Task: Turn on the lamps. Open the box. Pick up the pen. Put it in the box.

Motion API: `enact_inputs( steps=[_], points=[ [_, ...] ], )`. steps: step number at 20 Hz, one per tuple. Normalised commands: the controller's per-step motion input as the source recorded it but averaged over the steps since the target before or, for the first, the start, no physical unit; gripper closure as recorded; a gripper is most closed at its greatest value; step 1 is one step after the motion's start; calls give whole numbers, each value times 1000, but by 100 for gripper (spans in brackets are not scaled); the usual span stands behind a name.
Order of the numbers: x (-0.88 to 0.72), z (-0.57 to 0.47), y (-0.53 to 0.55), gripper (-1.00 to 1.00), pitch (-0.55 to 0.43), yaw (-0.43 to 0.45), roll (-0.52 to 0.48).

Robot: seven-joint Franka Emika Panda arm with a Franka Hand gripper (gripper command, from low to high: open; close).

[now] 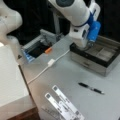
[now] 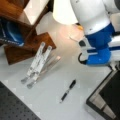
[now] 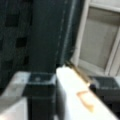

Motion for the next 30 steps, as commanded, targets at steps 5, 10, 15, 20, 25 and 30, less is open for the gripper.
enact_inputs(
  steps=[5,10,15,20,25,30],
  points=[
    [115,274,170,100,-35,170,-36],
    [106,260,160,100,-20,84,71],
    [125,211,145,100,-1,11,125],
    [144,175,165,100,33,-13,195],
    [203,133,177,100,26,-37,224],
    [245,85,188,-100,-24,-59,195]
  ],
)
